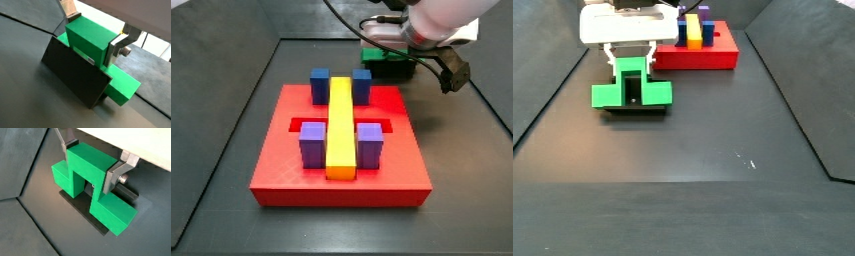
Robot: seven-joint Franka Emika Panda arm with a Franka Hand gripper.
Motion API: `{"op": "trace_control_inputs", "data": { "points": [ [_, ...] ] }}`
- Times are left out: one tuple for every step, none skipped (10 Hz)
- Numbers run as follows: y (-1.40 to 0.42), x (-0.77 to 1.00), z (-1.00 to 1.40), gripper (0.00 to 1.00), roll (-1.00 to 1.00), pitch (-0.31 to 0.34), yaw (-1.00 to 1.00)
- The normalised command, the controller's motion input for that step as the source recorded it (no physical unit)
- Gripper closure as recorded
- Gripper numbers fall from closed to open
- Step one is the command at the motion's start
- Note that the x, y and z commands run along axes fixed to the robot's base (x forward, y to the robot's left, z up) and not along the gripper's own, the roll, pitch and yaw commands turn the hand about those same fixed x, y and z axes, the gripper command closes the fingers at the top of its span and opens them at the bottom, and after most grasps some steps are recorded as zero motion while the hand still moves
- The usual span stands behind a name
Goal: Pick up the green object. Move up. Place the green object on the fixture. Regrasp the green object. Move to above the board. Insert the green object.
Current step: Regrasp the green object, then move to above the board.
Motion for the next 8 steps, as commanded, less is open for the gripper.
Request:
{"op": "trace_control_inputs", "data": {
  "points": [
    [0.00,0.00,0.00,1.00,0.00,0.000,0.00],
    [0.00,0.00,0.00,1.00,0.00,0.000,0.00],
    [0.00,0.00,0.00,1.00,0.00,0.000,0.00],
    [0.00,0.00,0.00,1.00,0.00,0.000,0.00],
    [0.00,0.00,0.00,1.00,0.00,0.000,0.00],
    [0.00,0.00,1.40,1.00,0.00,0.000,0.00],
    [-0.02,0.01,1.40,1.00,-0.05,0.016,0.00],
    [-0.02,-0.01,1.40,1.00,-0.09,0.029,-0.02]
  ]
}}
